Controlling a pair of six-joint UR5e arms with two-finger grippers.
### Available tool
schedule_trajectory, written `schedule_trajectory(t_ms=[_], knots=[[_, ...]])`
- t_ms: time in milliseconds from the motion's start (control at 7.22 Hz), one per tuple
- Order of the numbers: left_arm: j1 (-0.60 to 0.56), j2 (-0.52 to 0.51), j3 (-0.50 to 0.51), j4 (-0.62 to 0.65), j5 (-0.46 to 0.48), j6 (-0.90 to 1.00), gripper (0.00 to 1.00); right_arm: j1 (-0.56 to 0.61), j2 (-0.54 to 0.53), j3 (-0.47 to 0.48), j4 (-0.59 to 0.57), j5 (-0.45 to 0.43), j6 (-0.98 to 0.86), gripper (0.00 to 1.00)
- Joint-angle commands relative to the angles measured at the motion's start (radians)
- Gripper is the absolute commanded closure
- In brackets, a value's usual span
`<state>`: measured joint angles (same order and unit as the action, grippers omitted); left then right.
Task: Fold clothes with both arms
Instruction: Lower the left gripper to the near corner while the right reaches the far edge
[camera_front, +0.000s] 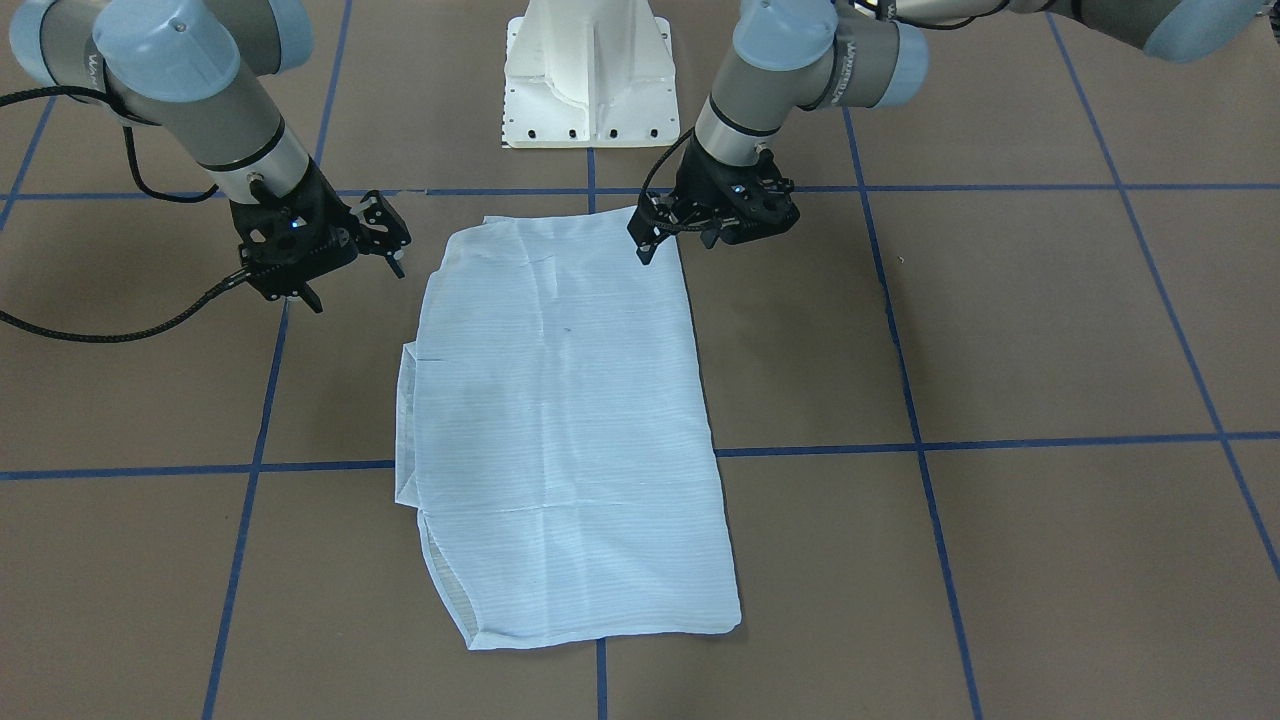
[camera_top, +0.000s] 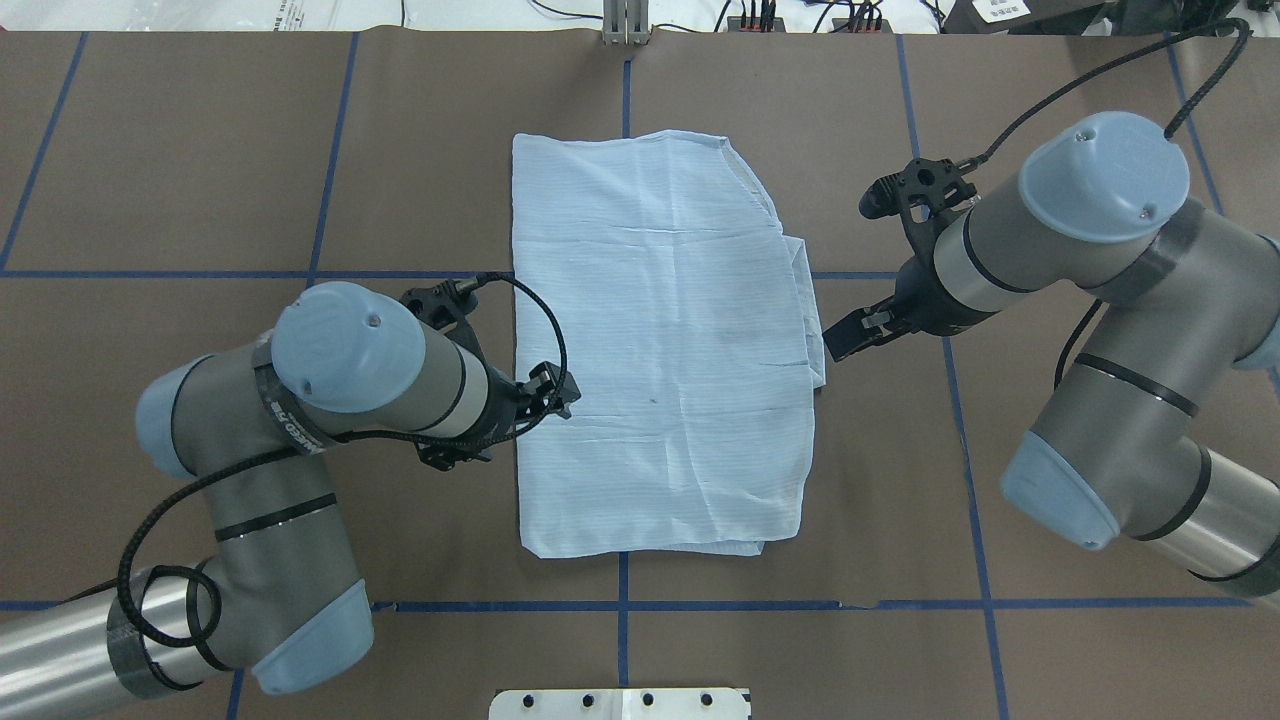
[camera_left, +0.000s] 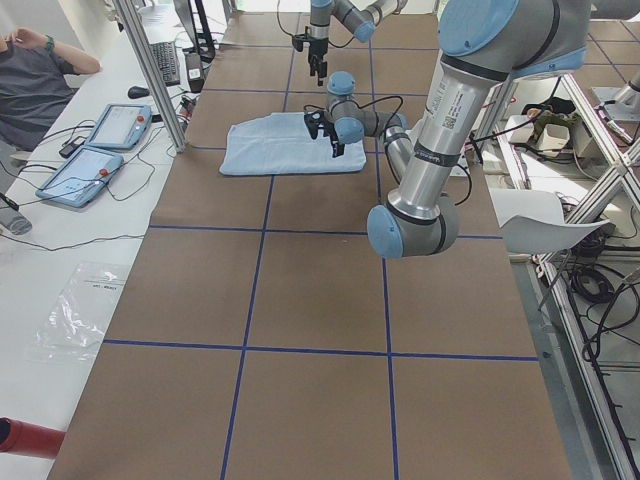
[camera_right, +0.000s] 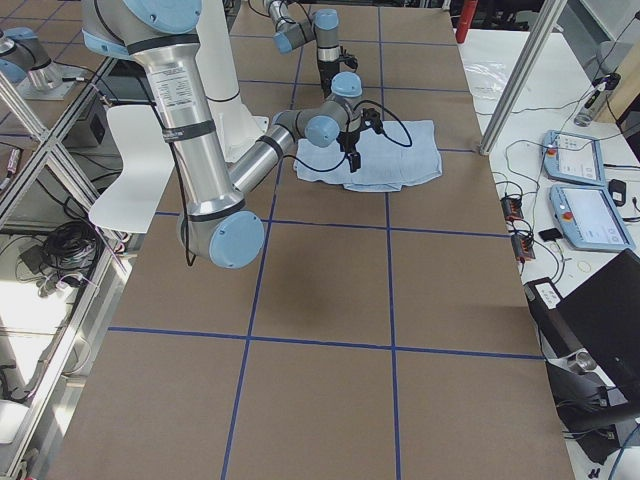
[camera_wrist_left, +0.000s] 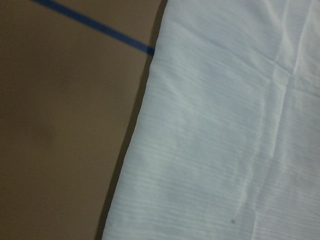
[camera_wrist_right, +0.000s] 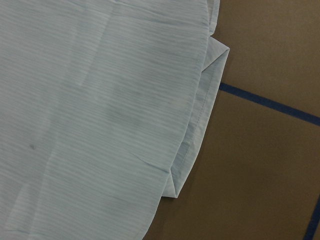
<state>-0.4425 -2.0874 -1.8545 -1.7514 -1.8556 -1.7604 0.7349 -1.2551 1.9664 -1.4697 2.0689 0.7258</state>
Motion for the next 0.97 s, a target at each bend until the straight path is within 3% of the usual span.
schedule_trajectory(t_ms=[0,554,831], knots=[[0.095,0.006,0.001,0.076,0.028,-0.037,0.05,0.000,-0.014,0.017,0.000,0.039,0.058,0.00],[0.163,0.000,0.023,0.081,0.052,-0.080,0.24,-0.011,-0.014,0.019,-0.001,0.042,0.078,0.00],[0.162,-0.003,0.044,0.079,0.070,-0.079,0.26,-0.011,-0.014,0.017,-0.001,0.042,0.078,0.00]])
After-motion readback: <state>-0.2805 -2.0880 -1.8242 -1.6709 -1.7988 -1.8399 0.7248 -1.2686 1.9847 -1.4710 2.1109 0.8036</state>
